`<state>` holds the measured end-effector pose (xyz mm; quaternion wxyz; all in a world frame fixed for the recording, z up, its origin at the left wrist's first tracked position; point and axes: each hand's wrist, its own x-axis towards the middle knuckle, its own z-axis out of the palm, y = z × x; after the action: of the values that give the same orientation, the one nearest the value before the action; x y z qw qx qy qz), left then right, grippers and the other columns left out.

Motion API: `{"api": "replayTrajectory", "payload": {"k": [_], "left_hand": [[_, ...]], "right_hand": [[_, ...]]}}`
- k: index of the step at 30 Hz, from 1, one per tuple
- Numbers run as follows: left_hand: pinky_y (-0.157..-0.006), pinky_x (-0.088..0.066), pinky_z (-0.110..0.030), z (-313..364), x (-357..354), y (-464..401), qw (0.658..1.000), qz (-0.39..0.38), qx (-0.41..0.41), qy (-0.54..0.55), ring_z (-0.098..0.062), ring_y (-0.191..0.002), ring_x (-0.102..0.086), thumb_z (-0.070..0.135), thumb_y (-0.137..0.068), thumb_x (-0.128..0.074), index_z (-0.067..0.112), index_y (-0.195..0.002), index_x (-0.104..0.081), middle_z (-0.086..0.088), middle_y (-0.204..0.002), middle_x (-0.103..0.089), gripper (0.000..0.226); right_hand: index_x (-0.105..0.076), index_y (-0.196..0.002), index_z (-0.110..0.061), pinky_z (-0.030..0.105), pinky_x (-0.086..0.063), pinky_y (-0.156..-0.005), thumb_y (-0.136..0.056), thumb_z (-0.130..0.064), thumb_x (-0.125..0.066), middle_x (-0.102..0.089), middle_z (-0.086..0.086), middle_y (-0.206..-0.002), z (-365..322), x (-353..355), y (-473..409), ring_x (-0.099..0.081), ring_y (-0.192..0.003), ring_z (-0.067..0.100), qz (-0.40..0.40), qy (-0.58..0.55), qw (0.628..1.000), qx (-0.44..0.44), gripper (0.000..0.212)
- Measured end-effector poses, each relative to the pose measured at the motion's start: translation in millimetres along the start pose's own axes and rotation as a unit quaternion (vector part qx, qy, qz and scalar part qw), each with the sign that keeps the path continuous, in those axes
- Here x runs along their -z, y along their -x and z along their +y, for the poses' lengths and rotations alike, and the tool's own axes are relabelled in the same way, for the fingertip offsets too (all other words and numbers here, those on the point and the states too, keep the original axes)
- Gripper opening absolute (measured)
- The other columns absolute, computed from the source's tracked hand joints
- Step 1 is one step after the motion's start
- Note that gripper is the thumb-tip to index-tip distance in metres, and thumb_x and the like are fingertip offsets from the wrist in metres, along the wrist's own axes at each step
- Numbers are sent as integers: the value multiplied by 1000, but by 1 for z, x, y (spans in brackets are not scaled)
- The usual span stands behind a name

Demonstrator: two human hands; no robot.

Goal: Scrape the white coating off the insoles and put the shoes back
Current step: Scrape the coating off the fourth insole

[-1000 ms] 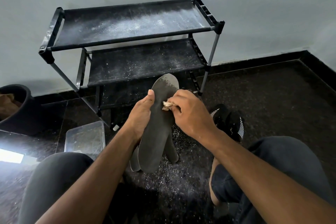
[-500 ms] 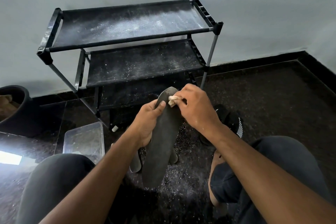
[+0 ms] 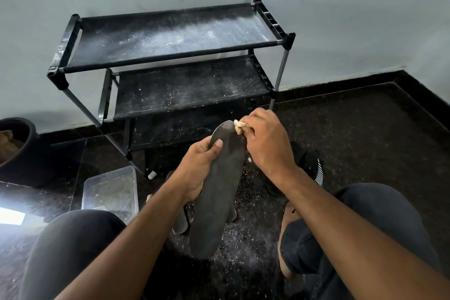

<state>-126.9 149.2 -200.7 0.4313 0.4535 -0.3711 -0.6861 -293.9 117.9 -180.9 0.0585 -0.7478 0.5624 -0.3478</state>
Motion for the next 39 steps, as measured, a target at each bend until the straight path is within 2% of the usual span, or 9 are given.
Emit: {"api": "replayTrajectory", "payload": {"k": [6, 9, 11, 16, 20, 26, 32, 37, 39], "left_hand": [[-96, -55, -41, -7, -4, -1, 998, -14, 1, -64, -29, -108, -71, 14, -110, -46, 4, -122, -67, -19, -115, -74, 26], [-92, -54, -38, -5, -6, 0, 998, -18, -13, -64, -25, -105, -73, 13, -110, -46, 9, -122, -68, -14, -112, -77, 25], [-90, -55, -35, -2, -5, 1, 998, -24, -23, -48, -23, -106, -73, 11, -110, -45, 11, -130, -65, -12, -117, -76, 28], [-111, -48, -40, 0, -3, -1, 995, -32, -33, -88, -23, -128, -64, 7, -111, -42, 17, -143, -59, -8, -132, -71, 37], [-101, -54, -36, 0, -4, 0, 995, -27, -25, -89, -24, -119, -69, 4, -111, -40, 14, -137, -61, -11, -123, -74, 36], [-95, -56, -31, 2, -2, -1, 998, -41, -18, -44, -23, -115, -70, 4, -110, -41, 16, -145, -57, -11, -127, -73, 40], [-93, -56, -35, -2, -4, 0, 997, -27, -9, -75, -27, -114, -71, 8, -111, -42, 11, -132, -65, -15, -118, -75, 31], [-99, -56, -34, 0, -5, 1, 998, -30, 3, -58, -24, -117, -70, 6, -111, -41, 16, -141, -61, -11, -124, -74, 38], [-102, -55, -36, -1, -5, 1, 998, -29, 4, -57, -26, -118, -70, 7, -111, -41, 16, -138, -63, -13, -123, -74, 36]], "right_hand": [[-72, -103, -9, 29, -52, -79, -94, -10, -63, -61, -2, -98, -15, -1, 7, -55, -93, 12, -28, -44, 997, 56, 13], [-72, -100, -8, 35, -54, -75, -93, -8, -61, -59, 0, -96, -9, 0, 3, -55, -91, 16, -11, -2, 999, 34, 13], [-72, -95, -9, 39, -55, -70, -92, -5, -60, -56, 0, -92, -1, 1, 0, -54, -88, 18, -8, 25, 1000, 1, 13], [-71, -98, -9, 36, -54, -70, -94, -8, -61, -55, -2, -94, -7, 0, 4, -54, -89, 15, -26, -2, 999, 25, 10], [-70, -100, -9, 32, -53, -70, -94, -8, -62, -55, -2, -95, -15, -2, 7, -53, -89, 14, -19, -11, 998, 56, 10], [-72, -92, -6, 35, -54, -67, -93, -5, -59, -54, 0, -91, -4, -2, 2, -53, -86, 16, 0, 9, 1000, 8, 12], [-72, -101, -4, 31, -54, -70, -92, -4, -64, -59, 3, -93, -20, -4, 11, -54, -86, 17, -23, -4, 996, 87, 12], [-71, -92, -4, 38, -54, -65, -92, -3, -61, -58, 2, -90, -6, -3, 2, -53, -84, 18, 4, 28, 999, 25, 11], [-72, -93, -4, 37, -54, -68, -92, -3, -61, -58, 2, -92, -9, -3, 4, -53, -85, 18, -2, 16, 999, 39, 11]]}}
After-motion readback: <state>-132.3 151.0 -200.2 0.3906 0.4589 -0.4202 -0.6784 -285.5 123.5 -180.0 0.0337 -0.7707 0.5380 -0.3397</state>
